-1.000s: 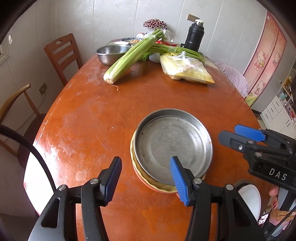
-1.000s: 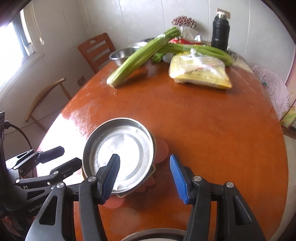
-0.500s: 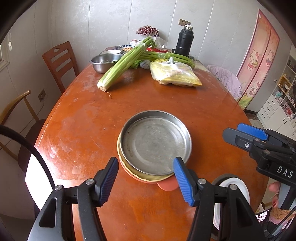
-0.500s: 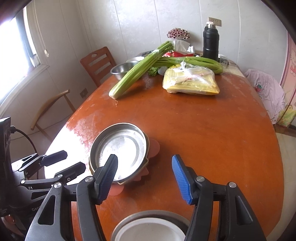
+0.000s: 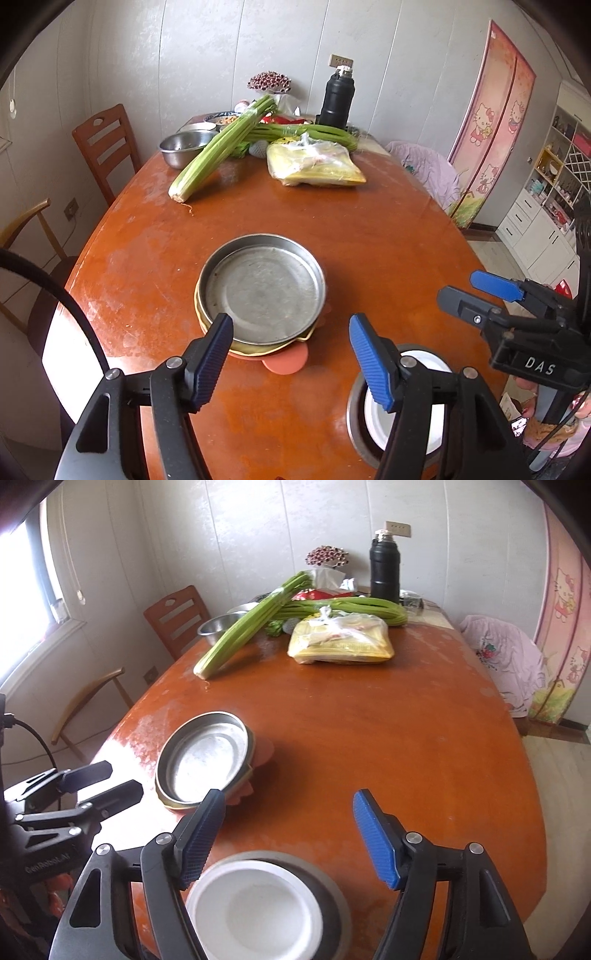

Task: Organize plates and bowls
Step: 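Close the left tool on the rim of the steel bowl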

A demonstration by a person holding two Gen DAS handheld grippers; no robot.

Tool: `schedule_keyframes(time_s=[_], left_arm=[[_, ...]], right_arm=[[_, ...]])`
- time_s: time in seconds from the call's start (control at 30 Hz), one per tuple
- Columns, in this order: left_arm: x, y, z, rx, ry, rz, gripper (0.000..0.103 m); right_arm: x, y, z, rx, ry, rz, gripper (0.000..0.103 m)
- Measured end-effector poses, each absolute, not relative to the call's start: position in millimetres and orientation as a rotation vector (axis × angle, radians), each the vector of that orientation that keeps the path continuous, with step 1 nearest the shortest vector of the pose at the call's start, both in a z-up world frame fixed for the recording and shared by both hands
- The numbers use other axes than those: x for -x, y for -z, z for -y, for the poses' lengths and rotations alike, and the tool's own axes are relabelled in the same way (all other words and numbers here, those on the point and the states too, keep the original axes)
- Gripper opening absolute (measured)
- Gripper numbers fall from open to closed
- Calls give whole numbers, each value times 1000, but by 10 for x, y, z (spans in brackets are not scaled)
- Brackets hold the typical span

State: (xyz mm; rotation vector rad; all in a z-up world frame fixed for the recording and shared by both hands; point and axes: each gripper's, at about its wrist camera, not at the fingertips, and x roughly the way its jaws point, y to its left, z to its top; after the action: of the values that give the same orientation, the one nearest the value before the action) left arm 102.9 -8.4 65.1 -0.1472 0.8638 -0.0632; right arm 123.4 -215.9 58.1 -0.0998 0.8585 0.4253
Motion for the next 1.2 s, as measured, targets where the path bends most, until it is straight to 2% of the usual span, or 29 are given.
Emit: schedule_keyframes(time_s=[0.37,1.2], left_arm=[[-945,-589,374,122,148,-899,67],[-846,-130,673,98,194,-1012,67]], right_arm=[[-972,-606,2427,92,-455,-854,74],[-855,-65,2589,104,-441,-985,74]])
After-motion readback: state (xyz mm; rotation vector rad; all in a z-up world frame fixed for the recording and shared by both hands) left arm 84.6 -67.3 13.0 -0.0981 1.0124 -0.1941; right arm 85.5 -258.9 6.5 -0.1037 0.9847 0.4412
